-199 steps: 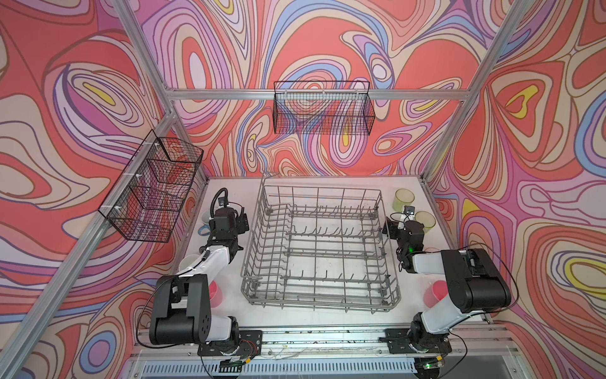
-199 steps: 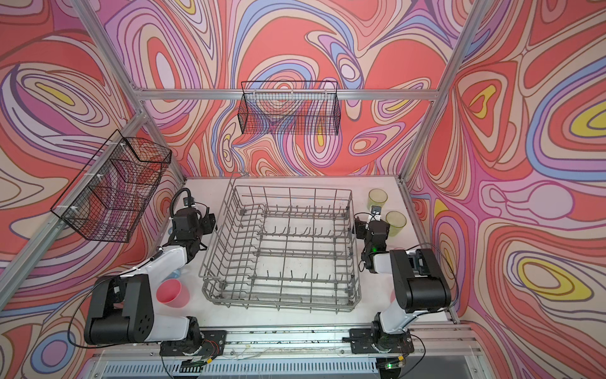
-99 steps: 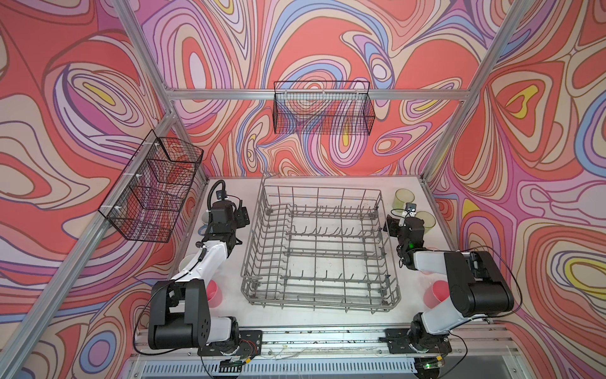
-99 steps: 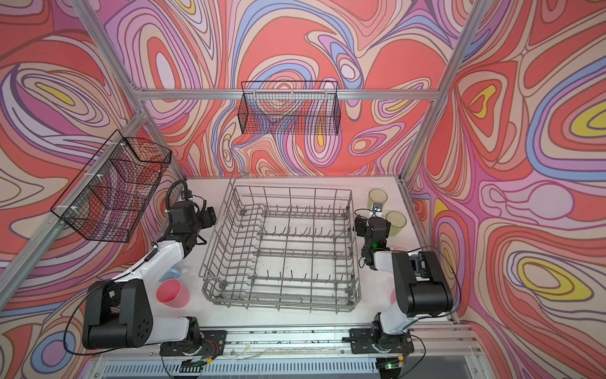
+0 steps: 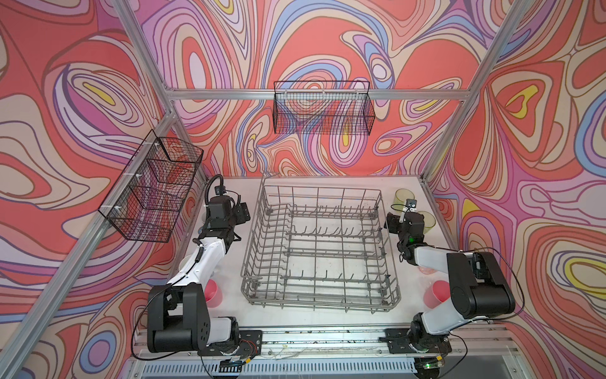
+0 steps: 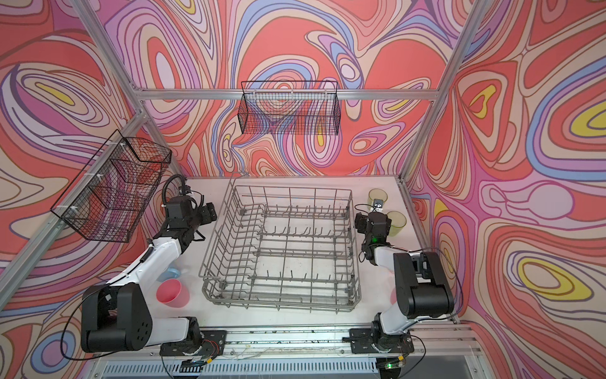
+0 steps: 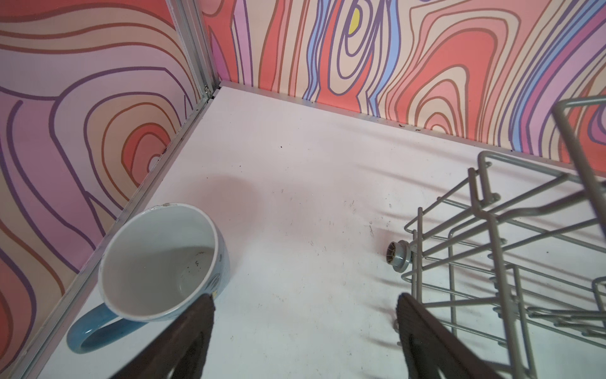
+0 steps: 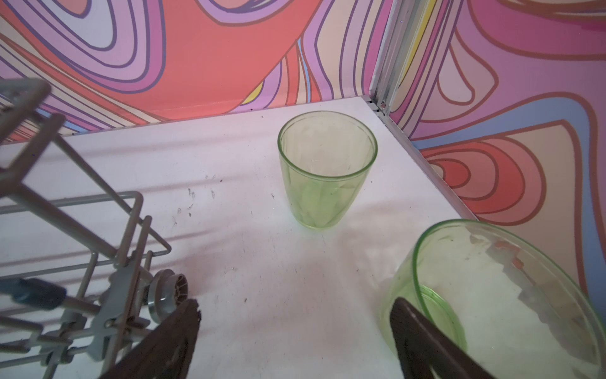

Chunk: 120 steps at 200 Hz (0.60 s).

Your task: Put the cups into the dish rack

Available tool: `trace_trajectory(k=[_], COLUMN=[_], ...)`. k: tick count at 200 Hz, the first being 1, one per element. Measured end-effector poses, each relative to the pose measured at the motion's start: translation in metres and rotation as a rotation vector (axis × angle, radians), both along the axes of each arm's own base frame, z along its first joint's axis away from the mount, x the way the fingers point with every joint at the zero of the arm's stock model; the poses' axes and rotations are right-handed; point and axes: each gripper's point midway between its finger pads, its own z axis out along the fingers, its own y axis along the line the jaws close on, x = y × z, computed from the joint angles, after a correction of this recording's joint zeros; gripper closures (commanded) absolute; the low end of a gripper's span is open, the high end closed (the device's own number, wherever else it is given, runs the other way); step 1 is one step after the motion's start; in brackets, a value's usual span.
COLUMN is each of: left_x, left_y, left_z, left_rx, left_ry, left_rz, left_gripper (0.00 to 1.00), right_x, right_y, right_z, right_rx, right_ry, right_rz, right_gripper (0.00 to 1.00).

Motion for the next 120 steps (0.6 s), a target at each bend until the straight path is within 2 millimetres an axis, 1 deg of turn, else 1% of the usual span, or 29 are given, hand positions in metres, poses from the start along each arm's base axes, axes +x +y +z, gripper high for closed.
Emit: trace_trajectory(k=[67,120], left_x=[-0.001,-0.002], left_y=[-0.009,-0.015], left_z=[0.018,0.032], left_rx=[-0.059,-0.09], left_ry=[-0.03,-0.054], left_rz=[-0.031,-0.051], left_gripper=[0.11,0.12], right_x=[0.003,0.013], right_y=[-0.003,-0.004], right_z=[0.006,0.022], right_rx=[0.0,0.022], right_ry=[0.024,0.025], right_rz=[-0.02,-0.038], right_gripper=[0.06,0.06])
